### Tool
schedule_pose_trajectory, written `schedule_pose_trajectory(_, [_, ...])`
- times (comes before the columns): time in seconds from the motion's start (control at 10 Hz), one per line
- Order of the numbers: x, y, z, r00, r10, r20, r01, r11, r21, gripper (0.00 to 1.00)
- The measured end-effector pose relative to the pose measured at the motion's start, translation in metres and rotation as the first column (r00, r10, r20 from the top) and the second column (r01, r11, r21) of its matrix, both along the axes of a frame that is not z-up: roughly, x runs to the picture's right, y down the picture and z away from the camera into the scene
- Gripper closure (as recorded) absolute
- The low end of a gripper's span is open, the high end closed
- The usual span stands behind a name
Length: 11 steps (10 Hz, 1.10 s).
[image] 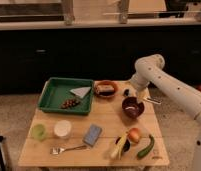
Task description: Place grapes in paper cup
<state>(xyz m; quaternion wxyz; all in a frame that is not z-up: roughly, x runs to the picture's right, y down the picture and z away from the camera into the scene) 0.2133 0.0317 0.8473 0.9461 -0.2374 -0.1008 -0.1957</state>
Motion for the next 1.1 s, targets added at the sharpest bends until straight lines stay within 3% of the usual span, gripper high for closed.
schedule_pose_trajectory(0.4, [0.012, -0.004, 0.006, 1.000, -0.001, 0.003, 0.001, 1.0000, -0.001, 0.20])
schedule_pose_trajectory(0.7, [0.018, 0.008, 0.014, 1.000, 0.015, -0.001, -0.015, 0.9996, -0.025, 0.20])
schedule_pose_trajectory(0.9, [0.010, 0.005, 0.007, 1.000, 0.001, 0.015, -0.001, 1.0000, 0.003, 0.20])
schedule_pose_trajectory(1.1, [-0.008, -0.007, -0.019, 0.999, -0.024, 0.039, 0.021, 0.9982, 0.055, 0.20])
